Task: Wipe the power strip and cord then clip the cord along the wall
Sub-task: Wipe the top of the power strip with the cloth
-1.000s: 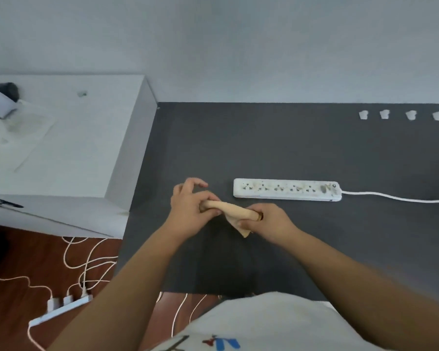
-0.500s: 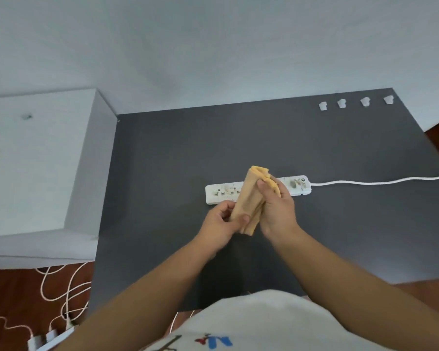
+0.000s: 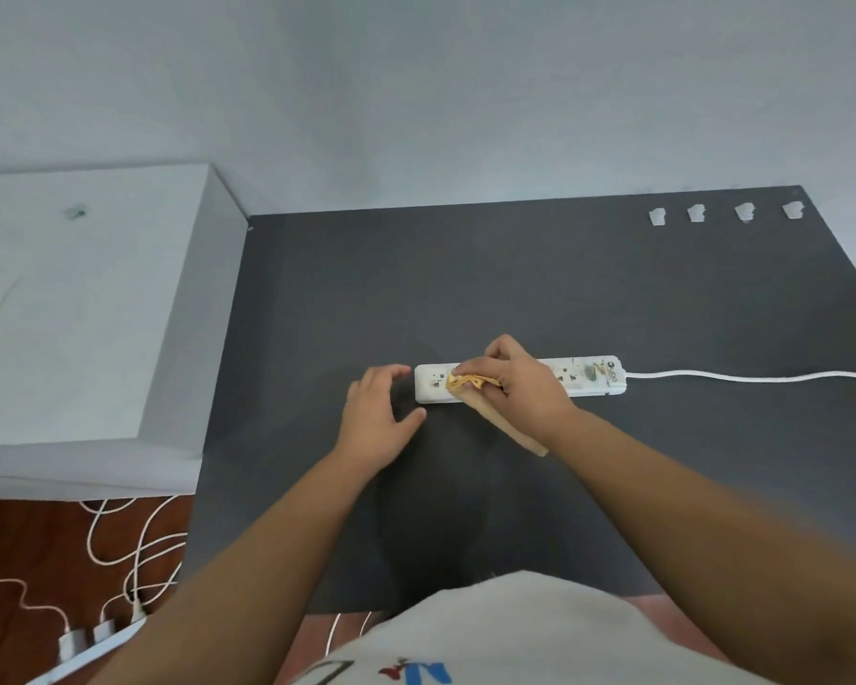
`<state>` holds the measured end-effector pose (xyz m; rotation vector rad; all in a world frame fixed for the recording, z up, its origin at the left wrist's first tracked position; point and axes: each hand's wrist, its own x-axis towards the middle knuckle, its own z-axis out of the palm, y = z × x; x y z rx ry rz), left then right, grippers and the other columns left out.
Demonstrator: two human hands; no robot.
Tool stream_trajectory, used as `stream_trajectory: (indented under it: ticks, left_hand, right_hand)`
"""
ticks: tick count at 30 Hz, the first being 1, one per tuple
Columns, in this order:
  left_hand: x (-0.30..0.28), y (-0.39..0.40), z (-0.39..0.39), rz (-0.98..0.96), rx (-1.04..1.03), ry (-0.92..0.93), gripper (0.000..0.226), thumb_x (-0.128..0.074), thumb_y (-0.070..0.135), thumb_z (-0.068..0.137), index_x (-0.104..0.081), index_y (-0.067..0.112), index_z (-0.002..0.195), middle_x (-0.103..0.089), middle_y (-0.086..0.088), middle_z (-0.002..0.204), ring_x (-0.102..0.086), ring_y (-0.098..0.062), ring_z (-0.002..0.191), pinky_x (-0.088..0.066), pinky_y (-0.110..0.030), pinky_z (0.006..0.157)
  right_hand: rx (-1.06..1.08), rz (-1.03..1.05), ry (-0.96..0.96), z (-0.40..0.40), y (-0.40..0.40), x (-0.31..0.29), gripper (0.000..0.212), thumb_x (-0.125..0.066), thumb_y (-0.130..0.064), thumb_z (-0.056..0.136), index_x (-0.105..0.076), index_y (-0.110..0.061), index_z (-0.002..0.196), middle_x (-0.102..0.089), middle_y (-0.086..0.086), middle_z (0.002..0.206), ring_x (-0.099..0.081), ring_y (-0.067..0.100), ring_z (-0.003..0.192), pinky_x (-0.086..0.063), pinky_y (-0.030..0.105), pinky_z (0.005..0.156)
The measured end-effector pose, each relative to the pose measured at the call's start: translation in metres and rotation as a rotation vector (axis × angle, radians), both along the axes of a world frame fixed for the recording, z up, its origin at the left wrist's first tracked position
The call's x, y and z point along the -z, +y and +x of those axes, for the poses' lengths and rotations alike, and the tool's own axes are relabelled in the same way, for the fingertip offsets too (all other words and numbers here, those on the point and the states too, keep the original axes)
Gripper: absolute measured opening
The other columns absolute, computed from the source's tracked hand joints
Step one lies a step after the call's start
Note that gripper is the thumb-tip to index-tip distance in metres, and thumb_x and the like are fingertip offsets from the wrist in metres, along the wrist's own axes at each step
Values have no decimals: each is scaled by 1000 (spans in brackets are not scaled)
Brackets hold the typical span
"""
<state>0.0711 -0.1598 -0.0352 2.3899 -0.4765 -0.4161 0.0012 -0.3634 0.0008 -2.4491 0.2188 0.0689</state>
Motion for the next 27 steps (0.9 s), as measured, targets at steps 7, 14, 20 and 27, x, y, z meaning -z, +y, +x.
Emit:
stream_trajectory:
  ticks: [7, 14, 20, 27]
  left_hand:
    - [13, -11, 20, 52, 169, 57, 88, -78, 36, 71, -28, 32, 143, -47, 8, 141, -34, -18, 131, -35, -41, 109]
    - [28, -13, 22, -20, 82, 63, 80, -74, 36, 75, -32, 28, 143, -52, 12, 138, -39, -19, 127, -35, -36, 106]
    - [26, -14, 22, -5, 54, 39, 81, -76, 33, 74, -33, 29, 143, -54, 14, 134, -39, -18, 125, -34, -36, 106]
    - [25, -12, 23, -16, 68, 70, 75, -74, 35, 75, -36, 32, 140, -55, 16, 133, -39, -14, 123, -34, -37, 105]
  right_hand:
    - [-222, -101, 34, 23, 8, 0, 20, -60, -33, 89, -69, -39, 106, -45, 1, 99, -53, 21, 67, -48, 38, 62]
    - [-312, -204, 95, 41, 21, 16, 22, -61, -30, 87, -68, -34, 108, -49, 4, 104, -47, 21, 61, -35, 29, 58]
    - [-70, -194, 56, 53, 17, 15, 26, -61, -21, 84, -68, -30, 108, -52, 5, 103, -56, 26, 67, -45, 33, 53]
    - [-196, -174, 97, 31, 11, 22, 24, -63, -21, 85, -70, -29, 106, -53, 6, 101, -51, 22, 63, -39, 29, 54]
